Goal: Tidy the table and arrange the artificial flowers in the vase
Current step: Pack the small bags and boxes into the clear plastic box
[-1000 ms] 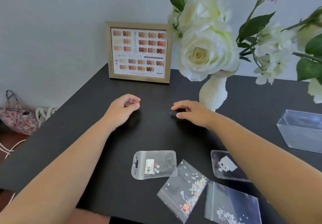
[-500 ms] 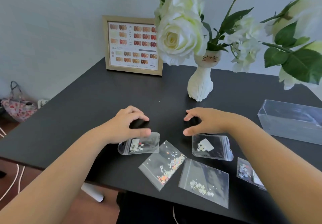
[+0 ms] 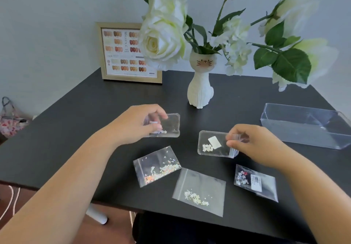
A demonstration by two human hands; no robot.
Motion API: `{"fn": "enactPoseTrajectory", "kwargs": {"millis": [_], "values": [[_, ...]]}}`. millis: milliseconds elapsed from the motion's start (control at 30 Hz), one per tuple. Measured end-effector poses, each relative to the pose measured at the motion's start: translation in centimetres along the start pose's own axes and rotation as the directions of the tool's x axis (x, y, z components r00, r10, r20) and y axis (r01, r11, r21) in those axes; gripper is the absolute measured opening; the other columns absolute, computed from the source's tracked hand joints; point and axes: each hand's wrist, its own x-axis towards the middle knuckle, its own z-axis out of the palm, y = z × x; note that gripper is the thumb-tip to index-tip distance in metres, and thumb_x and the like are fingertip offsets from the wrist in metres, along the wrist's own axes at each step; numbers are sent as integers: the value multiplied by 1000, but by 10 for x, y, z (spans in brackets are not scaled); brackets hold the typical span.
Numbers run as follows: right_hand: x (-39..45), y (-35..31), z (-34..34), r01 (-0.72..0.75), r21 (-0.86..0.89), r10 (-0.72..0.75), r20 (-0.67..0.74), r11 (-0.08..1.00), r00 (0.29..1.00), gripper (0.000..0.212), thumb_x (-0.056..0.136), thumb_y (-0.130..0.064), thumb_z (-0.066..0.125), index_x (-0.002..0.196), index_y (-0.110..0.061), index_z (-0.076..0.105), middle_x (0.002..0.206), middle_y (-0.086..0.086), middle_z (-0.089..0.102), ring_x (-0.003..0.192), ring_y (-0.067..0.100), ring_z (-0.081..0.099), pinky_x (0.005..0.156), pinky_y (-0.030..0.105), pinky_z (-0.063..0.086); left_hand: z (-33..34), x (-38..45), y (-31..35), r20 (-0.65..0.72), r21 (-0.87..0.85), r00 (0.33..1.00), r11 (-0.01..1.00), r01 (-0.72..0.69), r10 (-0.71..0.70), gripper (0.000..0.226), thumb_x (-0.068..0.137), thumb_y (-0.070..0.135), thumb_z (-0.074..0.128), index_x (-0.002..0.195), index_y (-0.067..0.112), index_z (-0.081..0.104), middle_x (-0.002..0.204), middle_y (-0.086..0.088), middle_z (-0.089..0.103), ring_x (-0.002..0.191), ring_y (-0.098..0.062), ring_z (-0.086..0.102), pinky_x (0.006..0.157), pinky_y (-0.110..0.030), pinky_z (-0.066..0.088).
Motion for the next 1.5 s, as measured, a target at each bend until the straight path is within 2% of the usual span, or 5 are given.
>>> {"fn": "enactPoseTrajectory", "kwargs": {"millis": [367,867,1167,1367,1500], "values": [[-39,86,-101,-125,50,124,-699,991,704,16,91,-19,60,92,-33,69,85,-19,62,74,5,54,64,17,37,91,87,128,-96,-50,866,867,-496,490,25,93,7,62,103,27,74,94,12,69,88,-3,61,75,-12,44],[-32,168,-116,-340,-125,245,-472,932,847,38,98,-24,42,110,-54,63,92,-23,62,109,9,33,80,23,9,177,150,229,-136,-152,862,850,-505,488,42,97,2,48,134,20,55,103,-1,68,97,-15,62,90,-39,50],[-59,143,-75,-37,-158,-101,-776,987,623,28,87,-8,51,101,-18,72,107,0,64,105,28,46,91,40,33,168,141,208,-71,-119,915,908,-402,396,40,100,14,46,139,21,47,135,3,60,125,-13,51,100,-22,36],[-71,89,-45,141,19,-138,-124,990,983,26,86,-48,57,107,-37,68,94,-18,62,88,4,57,71,20,43,119,98,166,85,-192,950,941,-281,301,24,95,24,58,116,36,60,103,20,66,99,3,60,82,-8,45],[-73,71,-27,77,-138,-53,176,987,983,77,55,-89,52,119,-46,58,111,-28,42,104,0,40,86,23,39,86,56,137,410,-126,900,986,-105,149,24,80,43,73,101,47,63,97,25,66,91,1,64,77,-19,49]]}}
